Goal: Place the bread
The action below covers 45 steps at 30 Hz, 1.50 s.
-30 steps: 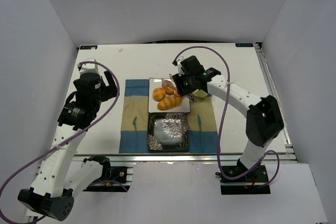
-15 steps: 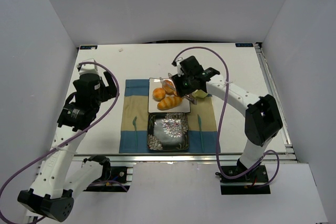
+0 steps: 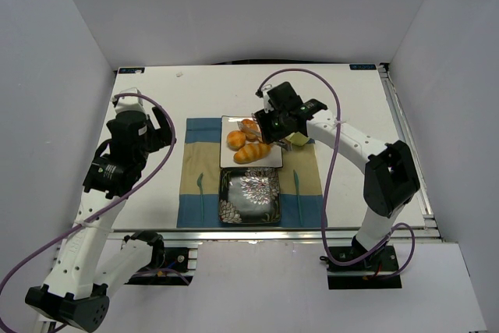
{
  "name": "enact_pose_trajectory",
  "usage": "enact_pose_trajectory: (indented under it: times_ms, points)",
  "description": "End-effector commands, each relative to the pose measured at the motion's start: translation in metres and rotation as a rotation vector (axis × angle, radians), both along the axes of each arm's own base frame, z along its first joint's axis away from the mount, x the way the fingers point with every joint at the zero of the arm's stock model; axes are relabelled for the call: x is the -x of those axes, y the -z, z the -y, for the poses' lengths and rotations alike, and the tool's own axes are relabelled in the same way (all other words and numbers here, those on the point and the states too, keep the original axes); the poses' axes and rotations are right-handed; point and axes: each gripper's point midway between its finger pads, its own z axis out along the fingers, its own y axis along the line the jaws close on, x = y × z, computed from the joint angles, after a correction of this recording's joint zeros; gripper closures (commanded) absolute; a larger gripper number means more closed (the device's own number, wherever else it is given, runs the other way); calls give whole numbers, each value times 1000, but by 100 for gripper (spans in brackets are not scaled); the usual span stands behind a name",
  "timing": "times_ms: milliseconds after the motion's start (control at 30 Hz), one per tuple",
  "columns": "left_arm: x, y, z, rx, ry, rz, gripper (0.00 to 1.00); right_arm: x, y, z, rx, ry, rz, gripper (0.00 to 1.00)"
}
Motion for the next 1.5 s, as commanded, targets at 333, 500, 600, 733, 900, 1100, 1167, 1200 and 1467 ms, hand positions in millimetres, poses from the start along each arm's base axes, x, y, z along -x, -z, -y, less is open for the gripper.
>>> enact_pose_trajectory:
  times_ms: [333,500,600,733,900,1100,1167,1200,1467]
  points:
    - [5,-6,0,12,2,14,3,2,-17,-8,-51,-8,-9,66]
    - [4,-5,0,13,2,13,3,-7,-40,-11,-91,6,33,72]
    - [3,-5,1,12,5,14,3,-19,-70,-16,-125,18,92,73]
    - [1,-7,2,15,6,17,2,-25,-115,-21,-171,11,159,73]
    - [0,-10,3,20,8,24,2,-7,-149,-8,-193,8,189,72]
    - [2,-11,5,42,14,29,2,56,-141,21,-220,-30,153,72]
    - [4,-10,7,58,19,35,2,83,-135,27,-249,-55,131,72]
    - [4,-8,8,63,20,35,2,97,-131,24,-261,-74,117,72]
    - [7,3,16,116,40,41,2,165,-87,31,-319,-91,17,72]
